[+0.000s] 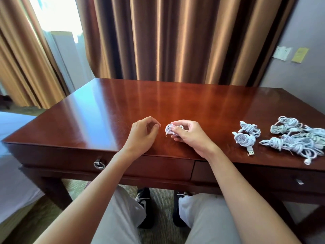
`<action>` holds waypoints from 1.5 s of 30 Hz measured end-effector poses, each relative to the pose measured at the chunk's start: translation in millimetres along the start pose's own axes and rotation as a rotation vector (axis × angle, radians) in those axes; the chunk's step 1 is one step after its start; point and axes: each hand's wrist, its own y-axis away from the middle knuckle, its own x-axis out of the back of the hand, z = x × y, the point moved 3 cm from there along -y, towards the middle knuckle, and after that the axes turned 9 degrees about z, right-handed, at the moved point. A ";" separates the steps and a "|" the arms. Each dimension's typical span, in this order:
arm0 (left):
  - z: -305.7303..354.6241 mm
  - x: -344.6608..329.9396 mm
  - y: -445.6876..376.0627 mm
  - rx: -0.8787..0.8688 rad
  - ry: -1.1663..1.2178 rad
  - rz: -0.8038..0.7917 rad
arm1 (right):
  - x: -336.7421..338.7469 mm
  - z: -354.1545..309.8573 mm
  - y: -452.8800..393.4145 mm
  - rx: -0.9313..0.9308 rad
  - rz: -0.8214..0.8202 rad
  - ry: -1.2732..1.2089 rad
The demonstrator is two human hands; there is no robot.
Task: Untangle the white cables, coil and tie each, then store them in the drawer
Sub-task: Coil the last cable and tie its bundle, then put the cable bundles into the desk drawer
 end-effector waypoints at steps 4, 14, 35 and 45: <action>-3.7 35.1 37.2 0.014 -0.081 0.090 | -12.6 -3.5 3.9 0.085 -0.024 0.150; -79.5 90.7 113.5 0.108 -0.607 0.271 | -58.5 -14.3 22.9 0.186 -0.139 0.299; -102.8 102.4 91.3 0.526 -0.172 0.518 | -75.1 -22.3 35.5 0.184 -0.146 0.343; -91.6 114.5 112.0 0.459 -0.170 0.509 | -71.4 -22.9 38.4 0.237 -0.193 0.385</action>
